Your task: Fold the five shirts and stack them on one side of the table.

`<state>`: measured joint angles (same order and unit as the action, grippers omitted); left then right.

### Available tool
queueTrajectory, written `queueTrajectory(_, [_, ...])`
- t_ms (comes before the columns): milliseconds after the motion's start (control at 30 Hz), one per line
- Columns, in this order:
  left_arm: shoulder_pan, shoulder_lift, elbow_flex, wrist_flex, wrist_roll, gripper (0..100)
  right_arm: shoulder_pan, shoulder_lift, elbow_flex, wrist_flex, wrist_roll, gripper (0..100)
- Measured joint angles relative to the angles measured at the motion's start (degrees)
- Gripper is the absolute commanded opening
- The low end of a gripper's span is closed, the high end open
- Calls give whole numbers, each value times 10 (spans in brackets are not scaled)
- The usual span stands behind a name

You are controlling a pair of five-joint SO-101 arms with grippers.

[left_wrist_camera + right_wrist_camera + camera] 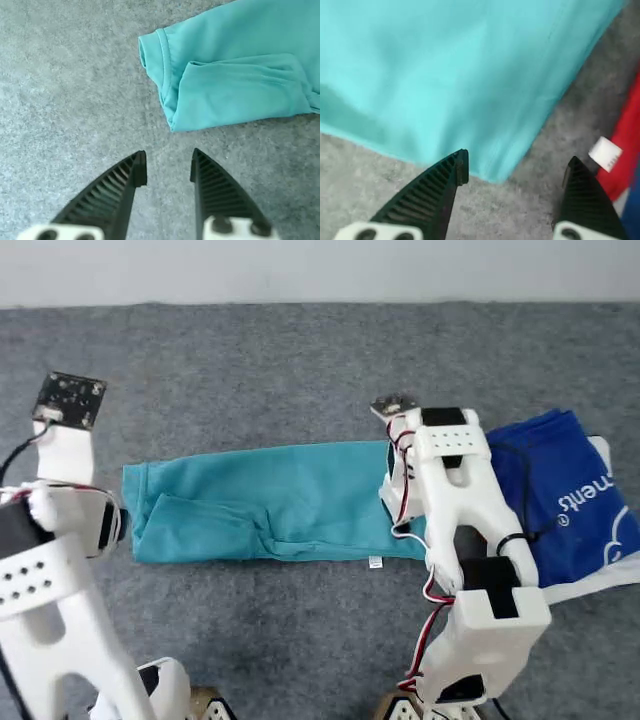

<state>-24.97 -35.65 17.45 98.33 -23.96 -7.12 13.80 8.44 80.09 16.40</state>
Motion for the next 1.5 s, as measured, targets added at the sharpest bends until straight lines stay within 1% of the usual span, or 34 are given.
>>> queueTrajectory(133, [4,-37,14,0,0,159,0,4,33,-36,0,308])
queueTrajectory(267, [3,-74,18,0,0,159,1,44,33,-55,0,307])
queueTrajectory(400, [3,-90,18,0,0,159,-4,78,14,-54,0,307])
queueTrajectory(667, [3,-91,19,0,-1,159,-47,122,-31,-31,-2,303])
queueTrajectory(700, [3,-91,19,0,-2,159,-47,127,-34,-31,-2,291])
queueTrajectory(767, [4,-93,19,0,-2,159,-47,134,-39,-30,-2,224])
queueTrajectory(900, [3,-95,19,0,-2,159,-46,136,-50,-30,-2,11])
queueTrajectory(933, [3,-95,19,0,-2,159,-45,136,-54,-30,-2,6])
queueTrajectory(1000, [3,-95,19,0,-2,159,-44,136,-60,-30,-2,38])
queueTrajectory(1100, [3,-95,19,0,-2,159,-44,136,-61,-31,-2,5])
queueTrajectory(1267, [3,-95,19,0,-2,159,-44,140,-69,-31,-2,9])
queueTrajectory(1500, [3,-95,21,0,-2,159,-21,164,-158,48,-1,9])
